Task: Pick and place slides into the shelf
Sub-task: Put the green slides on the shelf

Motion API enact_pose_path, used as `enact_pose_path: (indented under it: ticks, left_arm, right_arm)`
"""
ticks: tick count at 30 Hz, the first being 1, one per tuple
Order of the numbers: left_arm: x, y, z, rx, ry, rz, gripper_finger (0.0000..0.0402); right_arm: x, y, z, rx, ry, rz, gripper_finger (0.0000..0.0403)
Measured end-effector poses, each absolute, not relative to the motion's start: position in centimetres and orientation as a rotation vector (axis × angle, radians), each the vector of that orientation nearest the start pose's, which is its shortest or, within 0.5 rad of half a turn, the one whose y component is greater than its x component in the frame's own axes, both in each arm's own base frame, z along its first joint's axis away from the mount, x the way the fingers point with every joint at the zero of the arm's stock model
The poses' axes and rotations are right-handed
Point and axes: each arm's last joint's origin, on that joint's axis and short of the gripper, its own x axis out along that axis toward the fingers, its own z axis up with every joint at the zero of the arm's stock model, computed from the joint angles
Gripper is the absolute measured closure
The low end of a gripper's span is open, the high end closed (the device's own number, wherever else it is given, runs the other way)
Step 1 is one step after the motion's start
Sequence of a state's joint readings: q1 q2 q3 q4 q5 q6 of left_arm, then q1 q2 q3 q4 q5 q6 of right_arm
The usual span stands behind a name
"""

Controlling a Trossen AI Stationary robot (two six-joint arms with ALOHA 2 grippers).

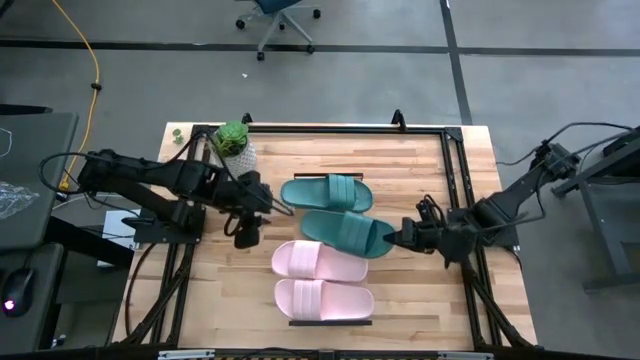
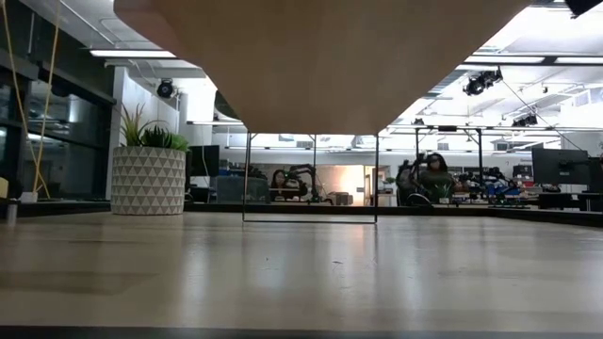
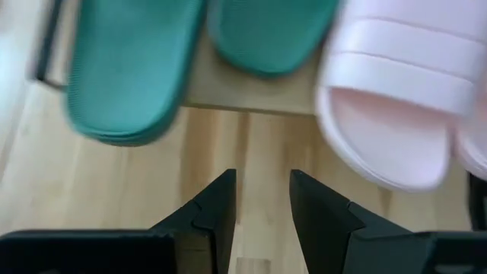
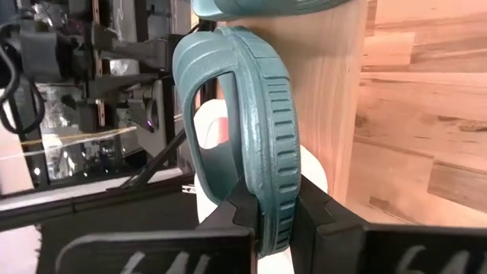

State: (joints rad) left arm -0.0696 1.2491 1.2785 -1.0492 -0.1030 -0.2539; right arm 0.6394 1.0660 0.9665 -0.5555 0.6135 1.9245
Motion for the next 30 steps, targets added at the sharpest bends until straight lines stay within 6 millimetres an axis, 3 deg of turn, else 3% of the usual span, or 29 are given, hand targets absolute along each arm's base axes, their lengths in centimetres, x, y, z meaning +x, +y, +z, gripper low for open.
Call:
enact_pose_path:
  ticks: [5, 12, 19, 26, 30]
  left_arm:
    - [23.1, -2.7, 33.4, -0.143, 1.064, 0.045, 0.03]
    - [24.7, -4.4, 31.6, -0.133, 1.152, -0.051, 0.0338]
    - [27.0, -4.9, 29.7, -0.13, 1.181, -0.099, 0.0364]
    - [27.0, -4.8, 29.9, -0.124, 1.165, -0.094, 0.0368]
    - [27.1, -4.8, 29.9, -0.129, 1.155, -0.09, 0.0368]
  right_arm:
    - [18.7, 11.0, 31.5, 1.483, 0.371, -0.453, 0.0393]
    - [18.7, 11.0, 31.5, 1.491, 0.391, -0.447, 0.0393]
    - [18.2, 11.8, 31.5, 1.532, 0.402, -0.432, 0.0393]
    - [17.4, 12.7, 31.4, 1.564, 0.413, -0.419, 0.0393]
    - [17.3, 12.7, 31.7, 1.508, 0.332, -0.417, 0.0393]
